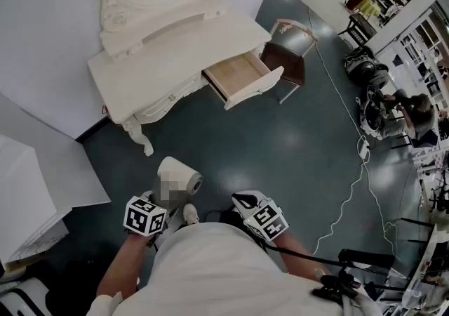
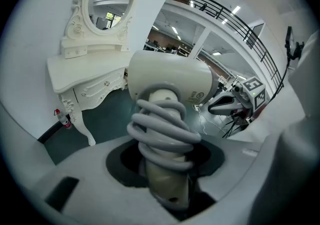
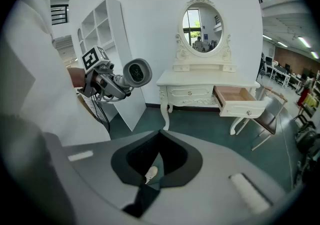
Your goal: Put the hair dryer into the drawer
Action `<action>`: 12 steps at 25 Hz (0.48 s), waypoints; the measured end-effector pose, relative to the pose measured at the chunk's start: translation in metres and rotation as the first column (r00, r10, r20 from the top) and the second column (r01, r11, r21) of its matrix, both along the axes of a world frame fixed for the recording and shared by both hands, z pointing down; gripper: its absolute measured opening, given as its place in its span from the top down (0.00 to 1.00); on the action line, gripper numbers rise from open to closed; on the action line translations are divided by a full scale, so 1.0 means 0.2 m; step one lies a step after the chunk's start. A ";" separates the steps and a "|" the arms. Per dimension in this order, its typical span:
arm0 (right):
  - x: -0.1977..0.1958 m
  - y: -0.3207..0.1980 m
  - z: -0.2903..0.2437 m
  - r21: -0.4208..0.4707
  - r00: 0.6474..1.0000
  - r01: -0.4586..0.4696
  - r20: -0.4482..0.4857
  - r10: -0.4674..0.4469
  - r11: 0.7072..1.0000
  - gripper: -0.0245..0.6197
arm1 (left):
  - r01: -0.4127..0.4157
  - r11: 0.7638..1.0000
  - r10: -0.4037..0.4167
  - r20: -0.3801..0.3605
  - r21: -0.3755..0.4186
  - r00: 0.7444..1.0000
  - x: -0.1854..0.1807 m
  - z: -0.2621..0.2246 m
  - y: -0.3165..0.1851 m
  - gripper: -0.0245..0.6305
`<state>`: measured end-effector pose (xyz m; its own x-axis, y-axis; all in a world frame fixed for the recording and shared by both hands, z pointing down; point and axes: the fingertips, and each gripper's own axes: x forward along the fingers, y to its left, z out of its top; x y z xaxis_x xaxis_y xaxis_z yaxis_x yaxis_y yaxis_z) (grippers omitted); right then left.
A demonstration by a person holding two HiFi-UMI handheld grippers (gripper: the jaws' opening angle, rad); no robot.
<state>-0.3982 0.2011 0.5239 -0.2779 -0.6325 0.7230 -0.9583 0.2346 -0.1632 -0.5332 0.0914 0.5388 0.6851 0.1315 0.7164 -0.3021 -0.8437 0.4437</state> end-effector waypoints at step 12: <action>0.04 0.10 0.03 -0.008 0.999 -0.049 -0.015 0.049 0.999 0.96 | -0.048 0.999 0.048 -0.026 -0.004 0.999 0.12 0.01 0.06 0.67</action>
